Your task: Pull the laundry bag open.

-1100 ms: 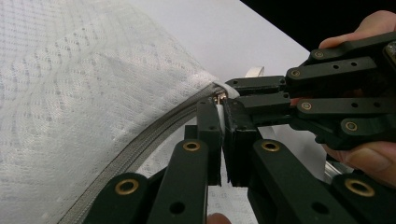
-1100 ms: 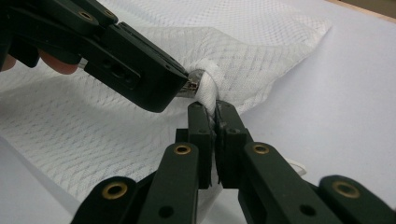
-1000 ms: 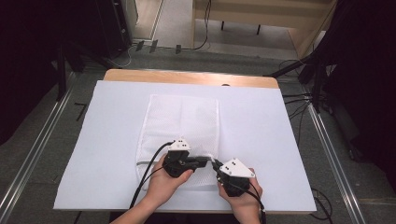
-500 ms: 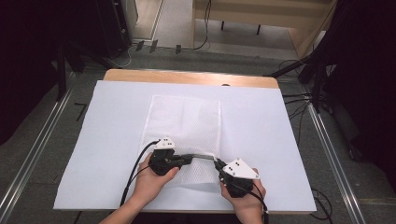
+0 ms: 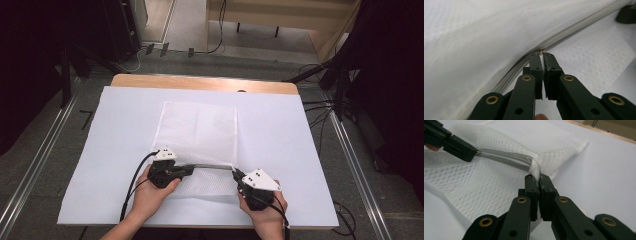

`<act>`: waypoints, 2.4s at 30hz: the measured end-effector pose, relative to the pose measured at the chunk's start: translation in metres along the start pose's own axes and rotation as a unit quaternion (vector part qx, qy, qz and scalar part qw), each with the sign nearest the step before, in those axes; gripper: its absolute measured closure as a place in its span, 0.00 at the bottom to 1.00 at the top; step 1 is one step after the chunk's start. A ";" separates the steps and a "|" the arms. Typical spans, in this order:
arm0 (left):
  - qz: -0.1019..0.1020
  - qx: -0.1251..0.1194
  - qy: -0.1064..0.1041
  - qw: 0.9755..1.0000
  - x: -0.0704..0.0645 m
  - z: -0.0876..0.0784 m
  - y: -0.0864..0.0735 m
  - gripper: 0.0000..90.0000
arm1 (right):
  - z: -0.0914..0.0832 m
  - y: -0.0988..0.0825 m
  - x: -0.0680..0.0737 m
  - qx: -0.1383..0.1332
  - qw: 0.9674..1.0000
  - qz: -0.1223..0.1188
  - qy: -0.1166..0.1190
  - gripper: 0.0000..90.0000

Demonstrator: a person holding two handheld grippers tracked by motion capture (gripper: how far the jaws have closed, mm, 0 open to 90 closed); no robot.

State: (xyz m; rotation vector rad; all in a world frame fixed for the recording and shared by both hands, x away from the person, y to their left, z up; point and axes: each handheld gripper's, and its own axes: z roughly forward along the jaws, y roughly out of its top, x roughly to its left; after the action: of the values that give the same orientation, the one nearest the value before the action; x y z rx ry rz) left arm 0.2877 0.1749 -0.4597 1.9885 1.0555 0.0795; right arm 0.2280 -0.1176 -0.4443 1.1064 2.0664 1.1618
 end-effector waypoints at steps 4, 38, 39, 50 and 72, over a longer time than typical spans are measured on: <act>-0.012 -0.003 0.011 1.000 0.009 -0.007 -0.003 0.97 | -0.003 0.000 -0.006 -0.004 1.000 0.009 -0.004 0.98; -0.042 -0.112 0.105 0.987 0.071 -0.095 -0.037 0.34 | -0.017 -0.002 -0.025 -0.033 0.999 0.024 0.003 0.89; -0.048 -0.121 0.109 0.985 0.073 -0.100 -0.038 0.31 | -0.016 -0.003 -0.025 -0.033 0.999 0.026 0.002 0.80; -0.051 -0.162 0.122 0.978 0.088 -0.128 -0.044 0.14 | -0.017 -0.001 -0.038 -0.025 0.998 0.051 -0.023 0.16; -0.061 -0.157 0.151 0.974 0.109 -0.134 -0.054 0.14 | -0.034 -0.025 -0.103 -0.029 0.992 0.105 -0.057 0.14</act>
State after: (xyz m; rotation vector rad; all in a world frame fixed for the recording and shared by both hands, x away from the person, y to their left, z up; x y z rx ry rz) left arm 0.2669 0.3546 -0.4485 1.6542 1.2684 0.4666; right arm 0.2476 -0.2273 -0.4439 1.3542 1.8526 1.2177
